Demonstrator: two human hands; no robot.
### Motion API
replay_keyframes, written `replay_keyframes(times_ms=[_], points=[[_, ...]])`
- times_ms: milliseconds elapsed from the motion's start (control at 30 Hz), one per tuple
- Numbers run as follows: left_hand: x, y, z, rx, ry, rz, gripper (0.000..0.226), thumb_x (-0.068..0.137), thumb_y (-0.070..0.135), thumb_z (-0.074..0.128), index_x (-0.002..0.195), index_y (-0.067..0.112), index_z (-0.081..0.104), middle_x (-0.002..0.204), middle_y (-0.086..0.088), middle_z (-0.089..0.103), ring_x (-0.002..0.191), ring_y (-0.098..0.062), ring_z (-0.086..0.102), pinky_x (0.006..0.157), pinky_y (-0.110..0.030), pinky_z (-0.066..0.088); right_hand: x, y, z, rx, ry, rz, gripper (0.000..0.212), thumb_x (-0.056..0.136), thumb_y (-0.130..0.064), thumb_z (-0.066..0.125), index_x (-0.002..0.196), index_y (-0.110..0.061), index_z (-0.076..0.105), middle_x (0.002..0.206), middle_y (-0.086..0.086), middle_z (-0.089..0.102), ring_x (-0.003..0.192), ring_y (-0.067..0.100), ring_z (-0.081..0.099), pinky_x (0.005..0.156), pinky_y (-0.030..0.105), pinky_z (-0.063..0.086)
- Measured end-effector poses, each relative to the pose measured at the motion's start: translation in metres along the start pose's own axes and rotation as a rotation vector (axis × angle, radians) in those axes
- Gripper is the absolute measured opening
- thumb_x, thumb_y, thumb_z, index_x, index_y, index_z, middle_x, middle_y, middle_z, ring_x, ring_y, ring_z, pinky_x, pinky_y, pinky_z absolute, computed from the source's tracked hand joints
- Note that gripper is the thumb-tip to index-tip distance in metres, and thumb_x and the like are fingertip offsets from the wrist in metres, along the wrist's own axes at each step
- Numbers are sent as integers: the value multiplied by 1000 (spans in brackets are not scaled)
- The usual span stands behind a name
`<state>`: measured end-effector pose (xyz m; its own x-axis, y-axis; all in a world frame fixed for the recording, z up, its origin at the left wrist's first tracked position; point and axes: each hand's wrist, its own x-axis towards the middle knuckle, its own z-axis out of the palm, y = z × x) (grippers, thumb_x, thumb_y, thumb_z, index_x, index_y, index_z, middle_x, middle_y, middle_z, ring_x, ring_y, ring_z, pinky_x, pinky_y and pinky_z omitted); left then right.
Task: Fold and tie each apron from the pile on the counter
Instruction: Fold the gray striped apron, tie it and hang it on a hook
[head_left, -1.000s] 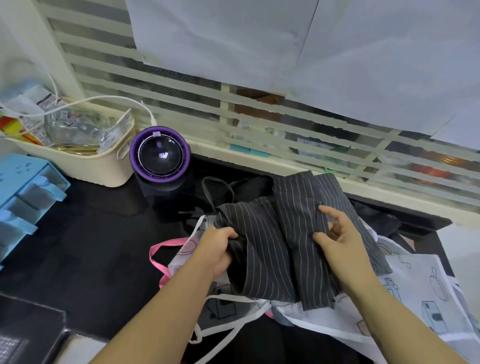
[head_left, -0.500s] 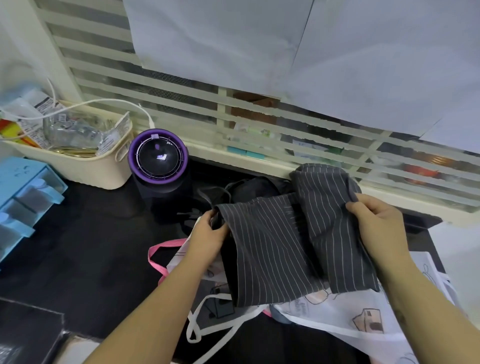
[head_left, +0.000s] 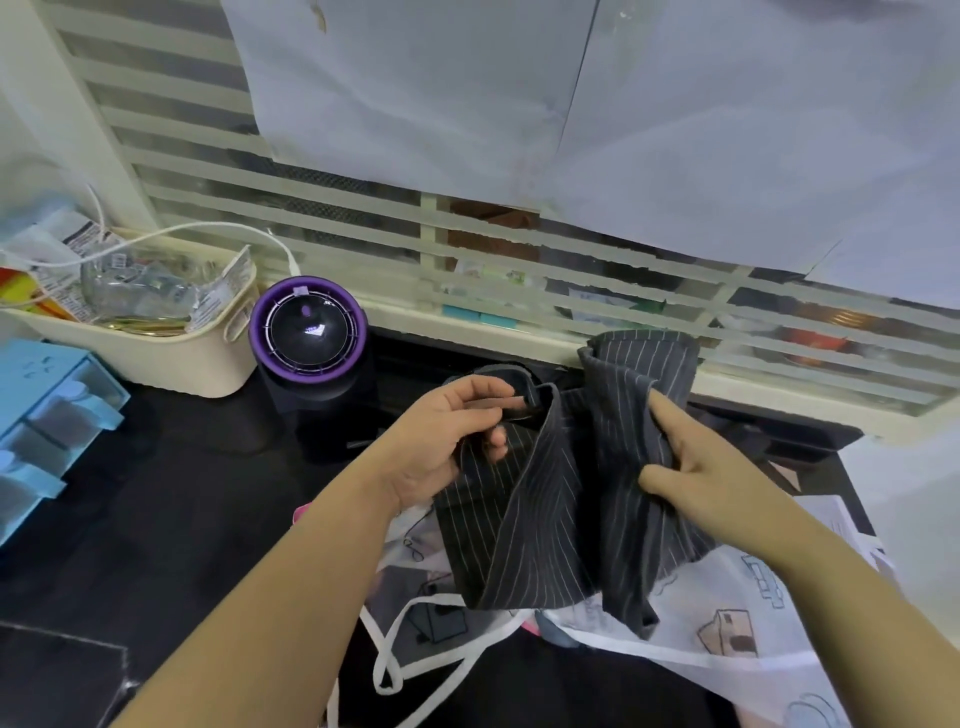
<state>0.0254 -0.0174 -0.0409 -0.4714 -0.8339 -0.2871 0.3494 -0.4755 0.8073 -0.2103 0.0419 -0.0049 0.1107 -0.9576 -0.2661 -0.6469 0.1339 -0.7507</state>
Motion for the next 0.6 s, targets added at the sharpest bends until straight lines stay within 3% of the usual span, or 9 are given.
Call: replay_keyframes(times_ms=[67,133,200,267,333,467,533,600], points=[[-2,4,3,3,-17,-8,31,95,-10,40,102,9,63,92,-5,73,59,-10,59,51,-20,50,2,-2,6,-35,8,-33,82,71,-35,54,147,-44,23,125,-19,59,88,22,68,86,42,54],[-4,6,9,31,-60,-16,33,95,-10,38,109,10,62,93,-3,74,65,-9,63,49,-18,47,7,-6,14,-54,4,-59,76,81,-22,60,147,-38,26,90,-14,66,64,6,61,67,21,49],[-5,6,16,81,-92,-27,35,96,-11,37,110,11,61,93,-2,75,68,-9,65,49,-17,46,9,-19,25,-31,-45,-80,70,86,-23,65,143,-39,29,72,-10,62,58,-1,56,60,14,43],[-5,5,21,137,-106,-26,36,96,-11,37,110,12,61,97,-3,74,70,-9,66,50,-17,46,11,-26,35,7,-56,-109,63,81,-39,70,135,-43,36,94,-15,68,85,-2,63,80,19,49],[-5,5,24,165,-117,-27,38,95,-12,37,110,13,60,101,-5,72,70,-9,66,50,-17,45,16,-24,42,-5,44,-134,58,81,-36,70,132,-40,42,111,-21,64,104,-5,58,91,16,44],[-11,11,19,210,-103,4,39,92,-14,43,112,15,59,103,-2,72,69,-9,65,50,-18,44,17,-16,32,-120,333,-121,48,83,-2,57,123,-27,56,93,-22,62,82,-4,59,72,4,41],[-12,18,6,412,-11,58,42,88,-11,51,111,23,58,110,1,69,73,-14,64,54,-19,45,16,-12,20,-128,383,-68,44,83,0,54,121,-22,58,89,-18,62,74,2,58,65,1,38],[-11,24,-6,708,92,84,44,85,-6,58,111,29,57,114,7,65,80,-20,66,60,-22,49,14,-9,11,-122,395,-35,43,84,-1,53,121,-23,58,93,-17,62,78,-5,58,64,0,36]])
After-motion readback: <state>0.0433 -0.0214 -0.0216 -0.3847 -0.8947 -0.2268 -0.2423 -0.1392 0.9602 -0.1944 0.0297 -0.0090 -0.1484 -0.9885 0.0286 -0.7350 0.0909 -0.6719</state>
